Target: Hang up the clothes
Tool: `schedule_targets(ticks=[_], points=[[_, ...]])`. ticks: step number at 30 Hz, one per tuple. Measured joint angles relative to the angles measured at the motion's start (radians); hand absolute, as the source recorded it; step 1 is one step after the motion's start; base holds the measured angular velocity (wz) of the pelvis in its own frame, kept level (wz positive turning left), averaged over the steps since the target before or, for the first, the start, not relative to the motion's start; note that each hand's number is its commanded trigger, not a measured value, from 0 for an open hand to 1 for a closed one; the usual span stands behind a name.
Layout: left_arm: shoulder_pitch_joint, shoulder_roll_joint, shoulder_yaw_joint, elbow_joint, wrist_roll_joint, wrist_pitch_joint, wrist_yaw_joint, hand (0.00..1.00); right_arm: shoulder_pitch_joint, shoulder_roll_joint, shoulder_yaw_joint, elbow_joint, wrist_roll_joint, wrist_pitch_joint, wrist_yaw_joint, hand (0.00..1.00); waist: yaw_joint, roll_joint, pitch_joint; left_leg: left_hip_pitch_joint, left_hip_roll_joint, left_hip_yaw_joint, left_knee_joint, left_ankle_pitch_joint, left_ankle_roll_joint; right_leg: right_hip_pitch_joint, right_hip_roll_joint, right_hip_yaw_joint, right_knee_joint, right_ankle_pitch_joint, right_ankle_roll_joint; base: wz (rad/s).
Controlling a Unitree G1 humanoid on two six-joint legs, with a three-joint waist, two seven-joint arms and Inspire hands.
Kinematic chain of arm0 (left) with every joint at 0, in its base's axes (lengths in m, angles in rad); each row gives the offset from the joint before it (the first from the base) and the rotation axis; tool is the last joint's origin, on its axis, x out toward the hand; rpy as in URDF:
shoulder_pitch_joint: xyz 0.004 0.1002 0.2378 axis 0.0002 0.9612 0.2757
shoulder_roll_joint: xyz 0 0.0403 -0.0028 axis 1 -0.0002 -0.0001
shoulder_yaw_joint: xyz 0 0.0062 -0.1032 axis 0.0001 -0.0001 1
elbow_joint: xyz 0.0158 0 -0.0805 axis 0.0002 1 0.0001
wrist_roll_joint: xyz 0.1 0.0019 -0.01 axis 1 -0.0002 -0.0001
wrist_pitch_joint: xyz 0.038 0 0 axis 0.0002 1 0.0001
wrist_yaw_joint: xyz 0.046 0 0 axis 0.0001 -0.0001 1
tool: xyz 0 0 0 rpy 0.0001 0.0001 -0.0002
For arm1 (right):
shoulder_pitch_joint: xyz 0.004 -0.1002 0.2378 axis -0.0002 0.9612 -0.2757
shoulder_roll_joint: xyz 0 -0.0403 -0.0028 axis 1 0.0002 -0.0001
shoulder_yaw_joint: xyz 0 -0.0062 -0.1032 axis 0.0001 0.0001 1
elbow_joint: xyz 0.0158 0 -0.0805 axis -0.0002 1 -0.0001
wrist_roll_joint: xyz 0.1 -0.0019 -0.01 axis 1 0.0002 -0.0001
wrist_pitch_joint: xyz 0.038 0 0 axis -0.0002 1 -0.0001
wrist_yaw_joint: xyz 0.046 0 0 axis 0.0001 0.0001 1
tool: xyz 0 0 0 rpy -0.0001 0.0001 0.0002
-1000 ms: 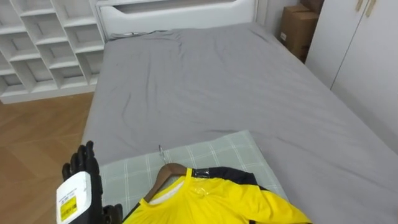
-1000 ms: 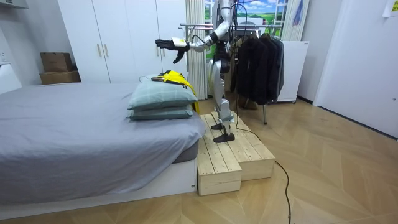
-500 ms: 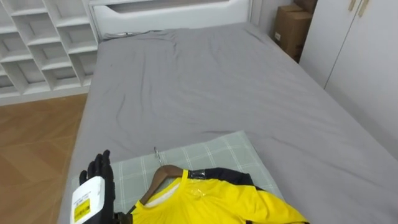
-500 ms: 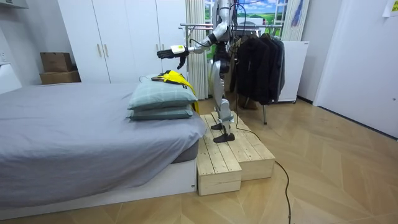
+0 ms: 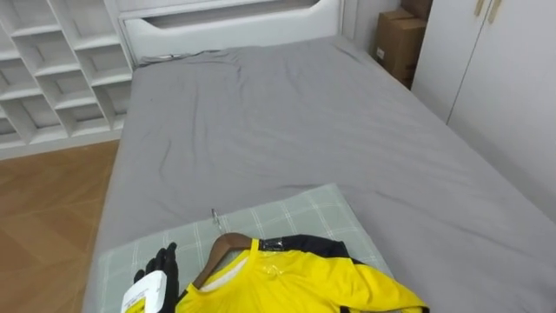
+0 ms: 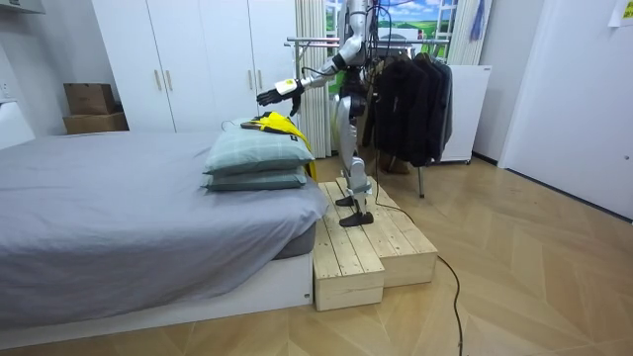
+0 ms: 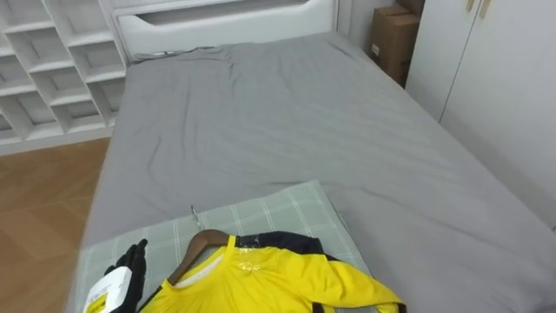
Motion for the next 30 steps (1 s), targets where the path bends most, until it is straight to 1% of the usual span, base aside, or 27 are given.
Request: schedule_targets(ticks=[4, 5, 10, 15, 19, 22, 25, 26, 30], points=[[0.0, -0.003, -0.001, 0.0, -0.001, 0.011, -0.008, 0.0, 0.006, 0.0, 0.002, -0.001, 0.001, 0.0, 0.0, 0.0, 0.001, -0.006, 0.0006, 0.001, -0.001, 0.0, -0.001, 0.0, 0.0, 0.0, -0.001, 0.0, 0.0, 0.0, 0.0, 0.0], [0.0, -0.003, 0.0, 0.005, -0.001, 0.014, -0.015, 0.0, 0.013, 0.0, 0.001, -0.002, -0.001, 0.0, 0.0, 0.0, 0.0, -0.011, 0.0004, 0.002, -0.001, 0.0, -0.004, 0.0, 0.0, 0.0, 0.0, 0.001, -0.002, 0.0, 0.0, 0.0], [0.0, -0.003, 0.002, 0.028, -0.003, 0.02, -0.018, 0.0, 0.037, 0.0, 0.001, -0.007, -0.003, 0.0, 0.0, 0.0, 0.0, -0.02, -0.0027, 0.001, -0.001, 0.001, -0.008, 0.0, 0.0, 0.001, 0.0, 0.001, -0.009, 0.0, 0.0, 0.0], [-0.003, -0.005, 0.001, 0.061, -0.016, 0.018, -0.018, 0.0, 0.041, 0.0, 0.001, -0.007, -0.001, -0.001, -0.001, 0.0, -0.004, -0.03, 0.0017, 0.001, 0.0, 0.006, -0.011, 0.0, 0.0, -0.002, 0.0, 0.005, -0.009, 0.0, 0.0, -0.02], [-0.006, -0.009, 0.001, 0.092, -0.016, 0.017, -0.018, 0.0, 0.036, 0.0, 0.001, -0.022, -0.007, -0.002, 0.0, 0.0, -0.004, -0.034, 0.0036, 0.0, 0.001, 0.014, -0.016, 0.0, 0.0, -0.012, 0.001, 0.016, -0.005, 0.0, 0.0, -0.09], [-0.016, -0.009, 0.001, 0.117, -0.022, 0.008, -0.017, 0.0, 0.032, 0.0, 0.001, -0.039, -0.031, -0.007, -0.003, 0.0, -0.003, -0.036, 0.004, -0.003, 0.003, 0.018, -0.016, 0.0, 0.0, -0.021, 0.003, 0.024, 0.003, 0.0, 0.0, -0.07], [-0.045, -0.009, 0.002, 0.174, -0.046, -0.006, -0.016, 0.0, 0.033, 0.002, 0.001, -0.061, -0.039, -0.021, -0.004, 0.0, -0.004, -0.037, 0.0035, -0.008, 0.002, 0.018, -0.015, 0.0, 0.0, -0.028, 0.002, 0.026, 0.004, 0.0, 0.001, 0.0], [-0.049, -0.009, 0.002, 0.182, -0.053, -0.007, -0.016, 0.0, 0.031, 0.003, 0.001, -0.062, -0.043, -0.025, -0.003, 0.0, -0.007, -0.038, 0.0014, -0.014, 0.003, 0.018, -0.013, 0.0, 0.0, -0.034, 0.003, 0.026, 0.006, 0.0, 0.0, 0.0], [-0.071, -0.009, 0.001, 0.228, -0.055, -0.025, -0.016, 0.0, 0.024, 0.003, 0.009, -0.06, -0.047, -0.026, -0.006, 0.0, -0.004, -0.038, 0.0012, -0.017, 0.004, 0.019, -0.01, 0.0, 0.0, -0.037, 0.004, 0.027, 0.008, 0.0, 0.0, 0.0]])
